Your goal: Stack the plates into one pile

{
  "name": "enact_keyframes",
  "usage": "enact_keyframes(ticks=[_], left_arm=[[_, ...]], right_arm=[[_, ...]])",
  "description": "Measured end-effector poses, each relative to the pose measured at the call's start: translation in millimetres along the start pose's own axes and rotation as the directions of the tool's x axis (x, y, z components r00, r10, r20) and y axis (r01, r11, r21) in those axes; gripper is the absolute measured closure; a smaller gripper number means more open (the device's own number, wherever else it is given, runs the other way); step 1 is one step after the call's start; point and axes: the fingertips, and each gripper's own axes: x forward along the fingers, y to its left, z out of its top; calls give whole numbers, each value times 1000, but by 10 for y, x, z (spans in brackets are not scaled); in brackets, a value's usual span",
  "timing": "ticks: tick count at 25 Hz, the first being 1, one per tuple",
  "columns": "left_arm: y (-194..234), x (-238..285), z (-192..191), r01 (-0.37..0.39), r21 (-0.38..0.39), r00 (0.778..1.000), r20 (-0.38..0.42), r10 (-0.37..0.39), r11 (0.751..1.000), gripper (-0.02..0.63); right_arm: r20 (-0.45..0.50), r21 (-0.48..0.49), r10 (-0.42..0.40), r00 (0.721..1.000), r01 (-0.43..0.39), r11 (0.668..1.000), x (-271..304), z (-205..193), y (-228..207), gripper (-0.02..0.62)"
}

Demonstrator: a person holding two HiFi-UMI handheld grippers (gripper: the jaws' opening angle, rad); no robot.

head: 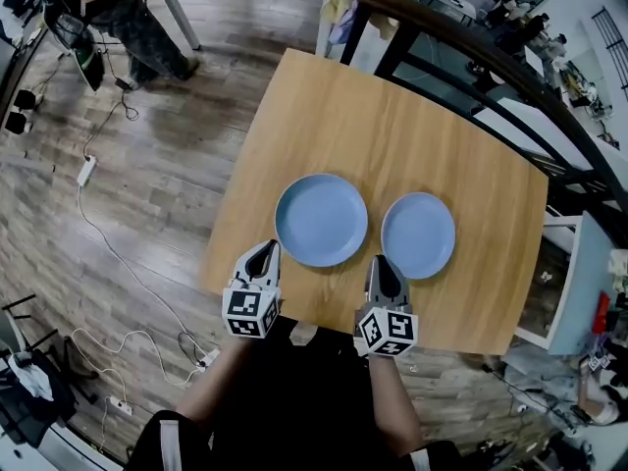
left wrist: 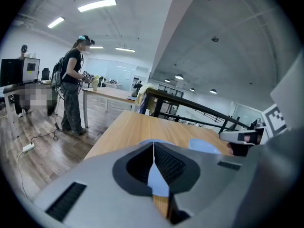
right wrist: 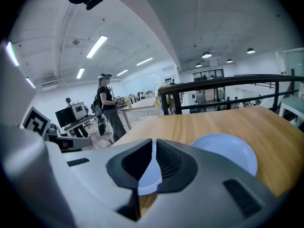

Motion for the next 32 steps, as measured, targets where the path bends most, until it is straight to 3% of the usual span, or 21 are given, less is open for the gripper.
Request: enact_keyframes(ticks=[11,13,20,32], left_arm=[[220,419,-285,35,-9,994,-103,-36,999,577],[255,504,-366,38,-18,991,-130,-40,999,577],[381,676,-569,27,-44,982,-185,-34,999,572],[482,876,-953,10,-79,959,-282,-32,997,472]], right_arm=[[-149,46,-9,989,16,999,379,-563,26,549],[-174,49,-17,985,26,998,432,-648,-20,495],[-251,64,-38,967,56,996,577,-939,-153,479],[-336,98,-48,941,86,991,707,-1290,-259,467]])
